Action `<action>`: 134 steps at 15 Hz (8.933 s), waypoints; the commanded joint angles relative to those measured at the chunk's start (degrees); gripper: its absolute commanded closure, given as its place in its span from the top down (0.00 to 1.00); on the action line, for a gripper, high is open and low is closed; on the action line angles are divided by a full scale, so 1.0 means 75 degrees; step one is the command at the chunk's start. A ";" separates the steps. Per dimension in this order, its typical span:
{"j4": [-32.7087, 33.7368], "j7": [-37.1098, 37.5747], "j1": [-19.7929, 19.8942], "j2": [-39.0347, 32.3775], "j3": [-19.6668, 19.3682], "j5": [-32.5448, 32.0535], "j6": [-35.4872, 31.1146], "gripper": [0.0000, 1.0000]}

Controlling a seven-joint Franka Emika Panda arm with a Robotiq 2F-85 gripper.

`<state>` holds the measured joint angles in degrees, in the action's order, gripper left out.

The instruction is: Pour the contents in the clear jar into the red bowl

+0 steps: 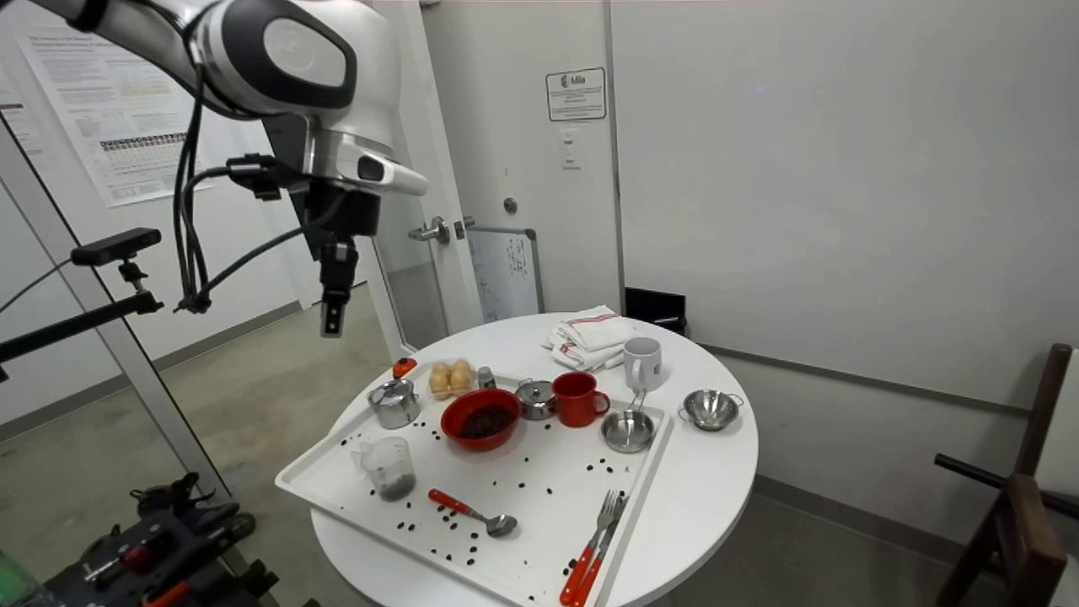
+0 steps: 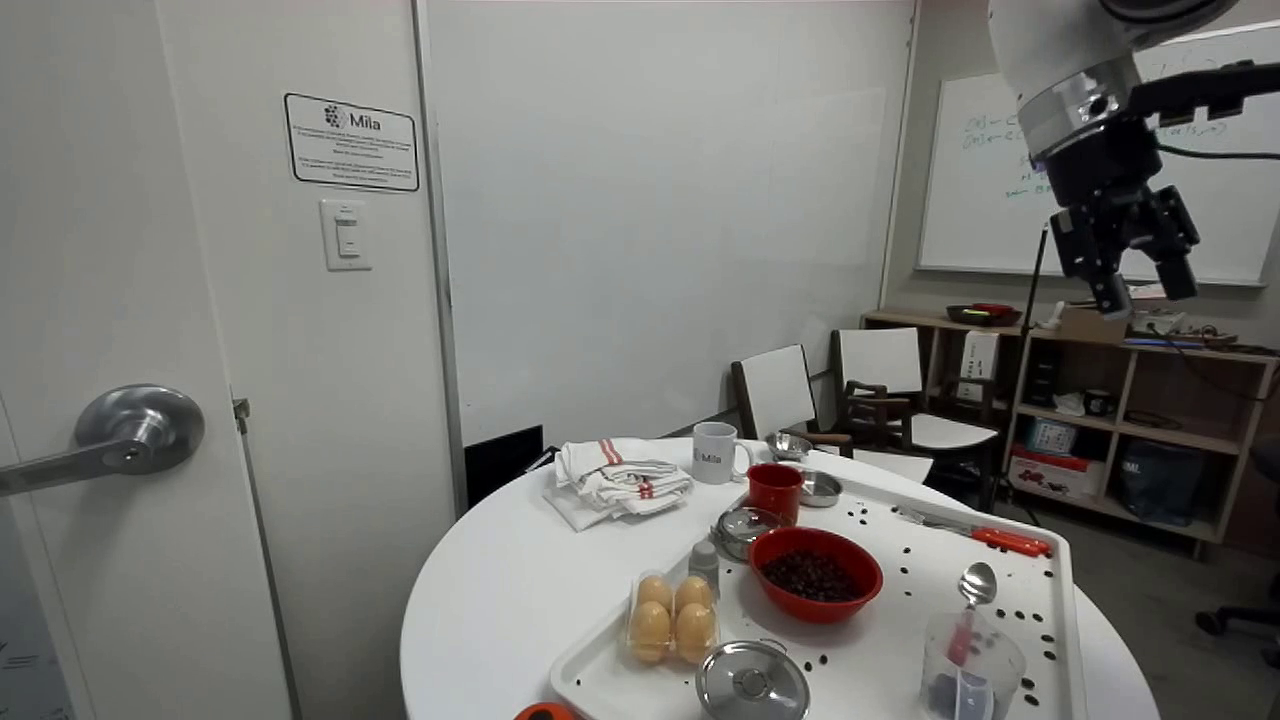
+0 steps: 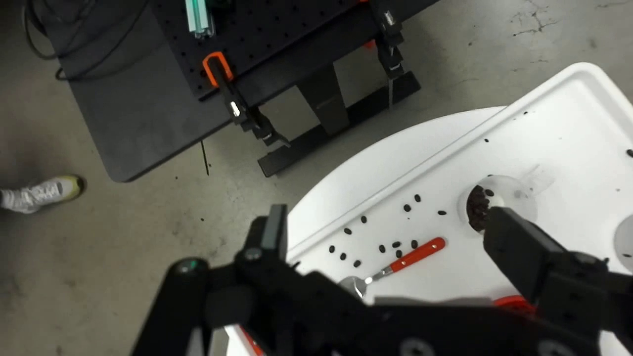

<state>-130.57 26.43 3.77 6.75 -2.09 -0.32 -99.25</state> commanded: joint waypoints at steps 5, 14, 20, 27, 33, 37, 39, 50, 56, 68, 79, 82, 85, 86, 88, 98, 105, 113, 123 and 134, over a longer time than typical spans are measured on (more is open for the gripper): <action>0.0175 0.1478 -0.0083 -0.1539 -0.0105 0.0195 -0.0160 1.00; 0.1296 0.3655 -0.0339 -0.2714 -0.0086 0.1532 0.1269 1.00; 0.1782 0.5672 -0.0657 -0.3533 -0.0001 0.3375 0.0902 1.00; 0.1437 0.7058 -0.0864 -0.3770 0.0120 0.5675 -0.0933 1.00; 0.1339 0.7504 -0.0970 -0.3806 0.0140 0.6028 -0.2223 1.00; 0.1259 0.7739 -0.1018 -0.3727 0.0153 0.6024 -0.2449 1.00; 0.1246 0.7745 -0.1017 -0.3714 0.0152 0.6024 -0.2459 1.00; 0.1260 0.7814 -0.1105 -0.3735 0.0103 0.5685 -0.2521 1.00; 0.1117 0.9385 -0.1763 -0.3751 0.0081 0.2747 -0.2720 1.00; 0.1230 1.0543 -0.2209 -0.4036 0.0267 0.0251 -0.3075 1.00; 0.1615 1.3588 -0.3100 -0.4540 -0.0043 -0.0652 -0.4128 1.00; 0.1841 1.3926 -0.3220 -0.4829 0.0196 -0.0870 -0.3854 1.00; 0.1593 1.3477 -0.3200 -0.4970 0.0419 -0.0922 -0.4116 1.00; 0.1515 1.3372 -0.3190 -0.5029 0.0453 -0.0964 -0.4228 1.00; 0.1527 1.3189 -0.3154 -0.5292 0.0467 -0.1007 -0.4347 1.00; 0.1782 1.1631 -0.2842 -0.6562 0.0467 -0.0647 -0.5715 0.99; 0.1484 1.1120 -0.2817 -0.6778 0.0462 -0.0269 -0.6716 0.50; 0.1241 1.0513 -0.2332 -0.6460 0.0857 0.1048 -0.6836 0.06; 0.1385 1.0733 -0.2469 -0.5015 0.0450 0.1247 -0.5572 0.07; 0.4206 1.0102 -0.1875 -0.5255 0.0436 0.1158 -0.2373 0.07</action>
<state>-104.54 104.38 -12.21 -30.73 1.13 7.43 -120.71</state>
